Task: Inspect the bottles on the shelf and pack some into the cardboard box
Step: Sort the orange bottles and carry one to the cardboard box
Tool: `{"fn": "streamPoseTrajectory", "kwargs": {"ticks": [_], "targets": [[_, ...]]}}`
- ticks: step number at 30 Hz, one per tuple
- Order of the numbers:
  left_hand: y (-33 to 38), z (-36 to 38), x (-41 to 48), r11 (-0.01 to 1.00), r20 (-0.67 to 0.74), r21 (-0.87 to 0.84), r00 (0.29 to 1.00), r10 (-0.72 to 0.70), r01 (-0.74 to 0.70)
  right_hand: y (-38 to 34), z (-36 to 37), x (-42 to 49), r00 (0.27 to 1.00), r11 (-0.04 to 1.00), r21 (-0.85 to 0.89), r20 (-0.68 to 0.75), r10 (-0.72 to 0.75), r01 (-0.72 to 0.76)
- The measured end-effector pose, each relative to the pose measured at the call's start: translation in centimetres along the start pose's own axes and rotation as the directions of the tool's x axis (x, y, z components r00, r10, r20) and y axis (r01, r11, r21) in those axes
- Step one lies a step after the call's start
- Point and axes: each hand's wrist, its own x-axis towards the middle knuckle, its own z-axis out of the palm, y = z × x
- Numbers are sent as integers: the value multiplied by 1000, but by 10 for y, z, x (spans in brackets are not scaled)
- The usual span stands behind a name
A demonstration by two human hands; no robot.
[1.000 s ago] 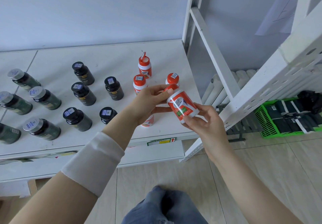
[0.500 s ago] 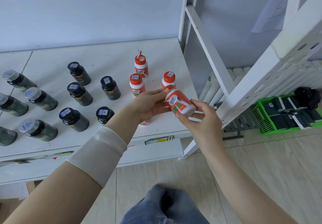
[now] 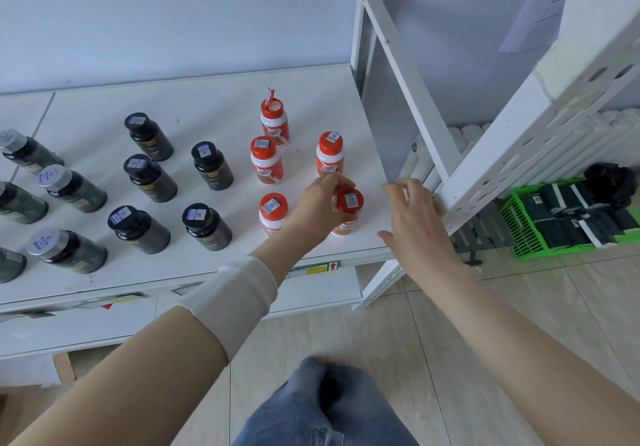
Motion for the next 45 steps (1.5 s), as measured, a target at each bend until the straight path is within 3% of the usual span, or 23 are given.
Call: {"fn": "streamPoseTrajectory", "kwargs": {"ticks": [8,14,17,21,25,27,30,33,35,37,40,43,45], "targets": [[6,13,2,999,-45,15,998,-38,38,5,-5,4,998,996,-74,18,-55,56],[-12,-25,-20,957,-189,289,981,48,8,-6,-12,0,994,994,55,-59,-94,98],[-41,-49,-33,912,-142,404,990,-12,69,-18,-9,3,989,991,69,-103,-109,116],[-58,-57,-37,969,-77,231,995,-70,86,-41,-5,5,981,985,95,-145,-130,145],[-61,-83,-34,964,-69,-124,967,-246,237,-64,-3,6,989,952,285,-126,-75,109],[-62,-98,-36,877,18,-339,935,-355,339,-77,-3,5,993,891,450,-120,6,49],[-63,-114,-38,670,198,-569,870,-451,477,-91,-1,4,991,789,610,-40,125,-75],[-68,-124,-36,426,369,-719,821,-436,550,-100,0,6,984,728,675,-21,176,-116],[-71,-129,-34,356,418,-749,815,-402,559,-103,-1,9,980,694,708,-12,197,-131],[-70,-133,-34,379,430,-750,835,-343,542,-104,-3,11,977,658,739,-2,211,-141],[-67,-138,-35,572,377,-689,894,-241,445,-104,-6,15,973,557,808,83,213,-191],[-58,-142,-39,668,288,-685,950,-118,291,-109,-6,11,936,295,888,338,98,-352],[-51,-141,-43,651,232,-733,972,-37,199,-114,-3,7,924,131,915,383,24,-382]]}}
